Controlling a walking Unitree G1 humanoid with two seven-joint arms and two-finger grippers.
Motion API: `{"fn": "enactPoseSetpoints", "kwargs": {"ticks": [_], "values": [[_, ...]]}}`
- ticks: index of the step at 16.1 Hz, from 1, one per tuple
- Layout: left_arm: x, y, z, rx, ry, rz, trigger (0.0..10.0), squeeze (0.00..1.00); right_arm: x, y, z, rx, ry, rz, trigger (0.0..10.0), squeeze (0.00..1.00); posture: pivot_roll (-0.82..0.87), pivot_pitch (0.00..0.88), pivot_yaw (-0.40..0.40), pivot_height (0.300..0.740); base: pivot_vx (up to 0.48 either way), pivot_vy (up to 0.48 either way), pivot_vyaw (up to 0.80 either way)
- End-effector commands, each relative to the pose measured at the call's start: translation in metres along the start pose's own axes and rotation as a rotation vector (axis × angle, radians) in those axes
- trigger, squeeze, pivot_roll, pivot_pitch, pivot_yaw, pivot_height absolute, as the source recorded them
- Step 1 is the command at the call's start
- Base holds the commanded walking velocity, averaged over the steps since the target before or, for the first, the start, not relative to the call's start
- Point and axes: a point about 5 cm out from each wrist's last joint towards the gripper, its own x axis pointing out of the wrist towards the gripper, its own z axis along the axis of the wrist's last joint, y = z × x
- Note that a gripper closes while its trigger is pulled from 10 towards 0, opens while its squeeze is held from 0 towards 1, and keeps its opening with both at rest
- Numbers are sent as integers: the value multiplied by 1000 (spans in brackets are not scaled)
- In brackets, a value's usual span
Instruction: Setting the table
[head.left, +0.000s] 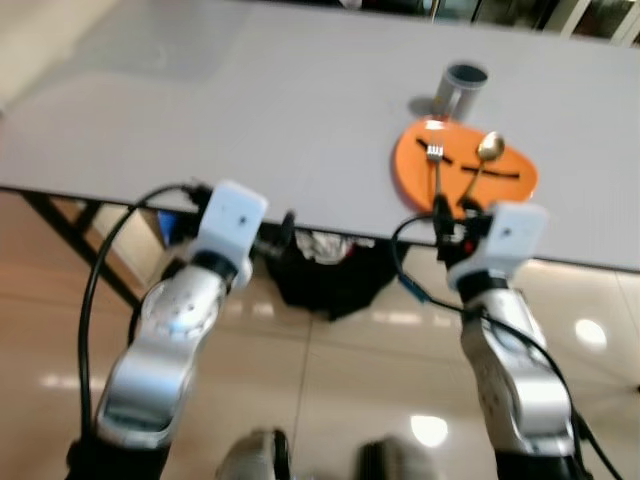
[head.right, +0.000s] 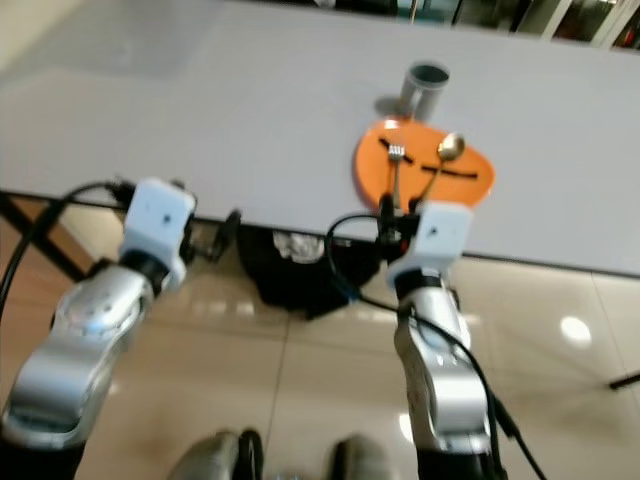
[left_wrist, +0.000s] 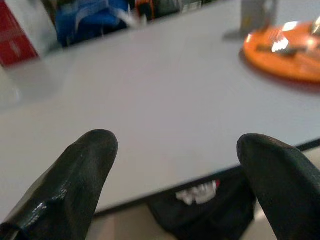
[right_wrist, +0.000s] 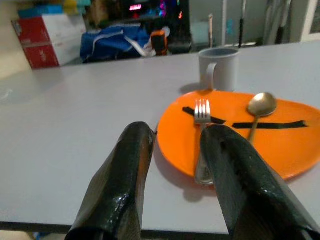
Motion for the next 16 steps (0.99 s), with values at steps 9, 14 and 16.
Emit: {"fn": "enactPoseSetpoints", "kwargs": {"ticks": [9, 14, 16], "values": [[28, 24, -1, -88, -59, 114, 10000, 0, 32, 4, 6, -14, -8, -21, 10000, 0, 58, 0, -5, 740, 0, 480, 0], [28, 19, -19, -95, -4, 152, 10000, 0, 43, 16, -4, 16, 28, 35, 10000, 0, 67, 0, -53, 740, 0, 480, 0], [28, 20, -17, -51, -24, 154, 10000, 0, 46, 15, -8, 20, 40, 28, 10000, 0, 78, 0, -60, 740, 0, 480, 0]]}}
